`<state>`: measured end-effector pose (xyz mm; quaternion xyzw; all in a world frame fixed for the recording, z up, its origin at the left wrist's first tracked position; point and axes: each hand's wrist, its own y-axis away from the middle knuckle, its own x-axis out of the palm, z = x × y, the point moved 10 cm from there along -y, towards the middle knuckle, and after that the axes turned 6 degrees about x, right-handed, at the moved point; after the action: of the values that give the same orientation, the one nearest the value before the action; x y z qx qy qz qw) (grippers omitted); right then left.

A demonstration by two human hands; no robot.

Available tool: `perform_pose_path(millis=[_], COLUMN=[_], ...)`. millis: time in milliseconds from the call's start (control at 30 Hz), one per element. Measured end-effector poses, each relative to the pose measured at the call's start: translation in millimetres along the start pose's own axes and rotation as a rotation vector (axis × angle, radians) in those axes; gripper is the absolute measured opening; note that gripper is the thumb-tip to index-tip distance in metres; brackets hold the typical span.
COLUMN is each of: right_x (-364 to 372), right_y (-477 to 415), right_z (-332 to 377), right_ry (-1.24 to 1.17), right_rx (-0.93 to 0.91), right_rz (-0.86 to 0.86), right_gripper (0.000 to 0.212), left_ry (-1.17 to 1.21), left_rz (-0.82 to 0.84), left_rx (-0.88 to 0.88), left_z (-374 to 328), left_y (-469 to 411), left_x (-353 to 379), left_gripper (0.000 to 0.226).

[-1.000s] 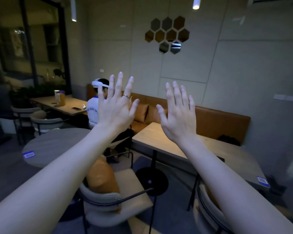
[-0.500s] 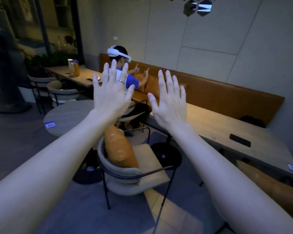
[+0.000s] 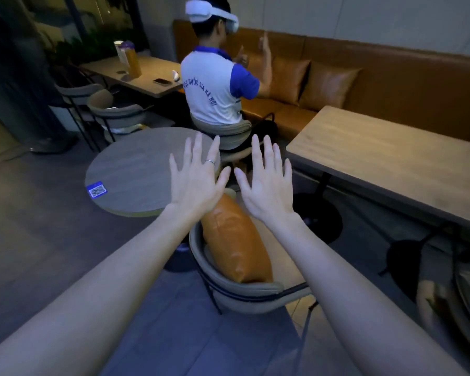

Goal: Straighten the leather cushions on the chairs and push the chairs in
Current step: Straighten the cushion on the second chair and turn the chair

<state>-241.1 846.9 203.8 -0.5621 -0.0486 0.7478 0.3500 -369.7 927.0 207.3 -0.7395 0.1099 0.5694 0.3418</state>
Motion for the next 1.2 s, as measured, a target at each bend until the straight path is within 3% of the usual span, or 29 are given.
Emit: perform_pose_path(millis=[300, 500, 667, 833, 1000, 1100, 1200], right_x=[144.5, 223.8, 253.6, 257.0, 240.6, 212.0, 192.8], right_y=[4.7, 67.1, 116.9, 140.4, 150.3, 175.6, 206.2], right_z=[-34.6, -56.3, -53.9, -51.4, -47.6, -40.7, -25.2], right_ry=[0.041, 0.104, 0.254, 0.407, 0.407, 0.412, 0.397], right_rx=[0.219, 0.541, 0.78, 0.875, 0.857, 0.916, 1.0], right_rz=[0.191, 0.328, 0.36, 0.403, 0.357, 0.222, 0.08], right_gripper=[0.074, 0.075, 0.074, 0.083, 0.082, 0.073, 0.074], left_ry=[0.092, 0.388, 0.513, 0.527, 0.645, 0.829, 1.043], left_rz=[0.34, 0.563, 0.685, 0.712, 0.514, 0.437, 0.582], left_rx=[0.012, -0.142, -0.104, -0.007, 0.011, -0.206, -0.585], left_z=[51.9, 100.0, 105.5, 107.1, 124.1, 149.8, 168.8], left_y=[-38.3, -29.9, -13.5, 1.4, -0.3, 9.9, 34.5], left_x=[164.0, 257.0, 294.4, 312.0, 303.7, 305.1, 330.1], left_gripper=[0.077, 0.088, 0.092, 0.084, 0.062, 0.083, 0.109])
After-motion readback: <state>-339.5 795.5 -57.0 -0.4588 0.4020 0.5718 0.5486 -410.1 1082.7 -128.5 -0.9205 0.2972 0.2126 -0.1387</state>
